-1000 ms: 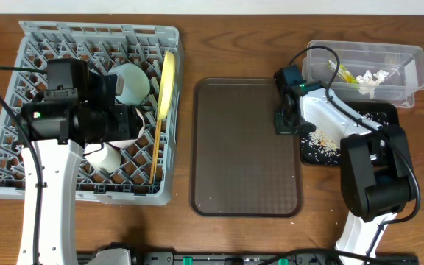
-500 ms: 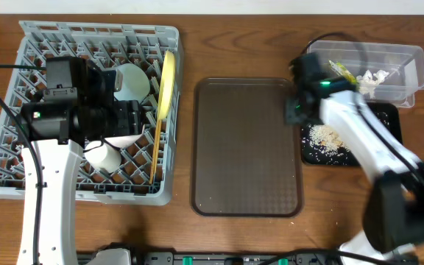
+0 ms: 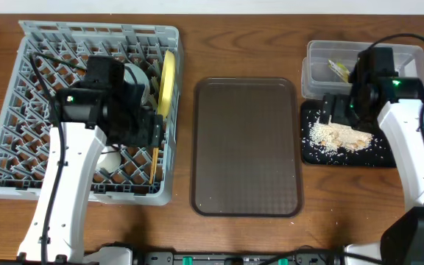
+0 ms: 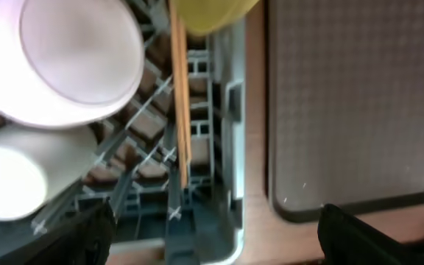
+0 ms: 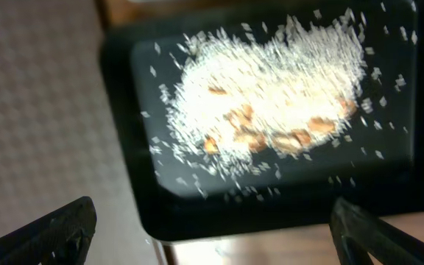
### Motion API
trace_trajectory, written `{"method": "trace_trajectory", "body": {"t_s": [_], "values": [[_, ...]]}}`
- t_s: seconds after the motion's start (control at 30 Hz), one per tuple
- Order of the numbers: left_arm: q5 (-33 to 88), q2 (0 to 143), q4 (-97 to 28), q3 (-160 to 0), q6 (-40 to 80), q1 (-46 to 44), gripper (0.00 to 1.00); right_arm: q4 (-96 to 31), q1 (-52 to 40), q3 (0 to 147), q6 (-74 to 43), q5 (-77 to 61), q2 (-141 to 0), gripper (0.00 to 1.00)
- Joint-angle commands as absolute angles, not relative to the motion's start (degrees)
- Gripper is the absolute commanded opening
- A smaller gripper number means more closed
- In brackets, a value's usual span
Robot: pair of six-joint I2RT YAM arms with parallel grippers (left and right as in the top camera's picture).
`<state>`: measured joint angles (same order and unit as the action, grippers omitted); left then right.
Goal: Sort waste into correct bins and load items into the dishwasher
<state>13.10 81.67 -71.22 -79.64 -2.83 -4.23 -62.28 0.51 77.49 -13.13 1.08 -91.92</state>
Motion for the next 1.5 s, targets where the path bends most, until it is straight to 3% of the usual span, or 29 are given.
{"method": "trace_trajectory", "body": {"t_s": [0.0,0.43,0.7,1.03,1.47], "values": [[10.96,79.64,-72.18,-78.91,-2.26,-3.99,0.89,-63.68,1.02,77.14,-11.49,0.58,-87.81,0.99],[10.9,40.1,-54.04,-53.76,-4.38,-3.99,0.91,-45.76,-1.1,54.02,-10.63,5.19,-54.11,0.99],[10.87,25.41,-56.99,-50.94,-4.4,-3.99,0.91,-53.78,-1.1,50.72,-10.63,7.05,-40.86,0.99],[10.87,24.93,-56.97,-50.94,-4.4,-3.99,0.91,-63.24,-1.1,50.72,-10.63,7.05,-40.03,0.99],[10.87,24.93,-56.97,-50.94,-4.4,-3.99,0.91,-65.82,-2.15,49.95,-10.63,7.03,-35.27,0.99]]}}
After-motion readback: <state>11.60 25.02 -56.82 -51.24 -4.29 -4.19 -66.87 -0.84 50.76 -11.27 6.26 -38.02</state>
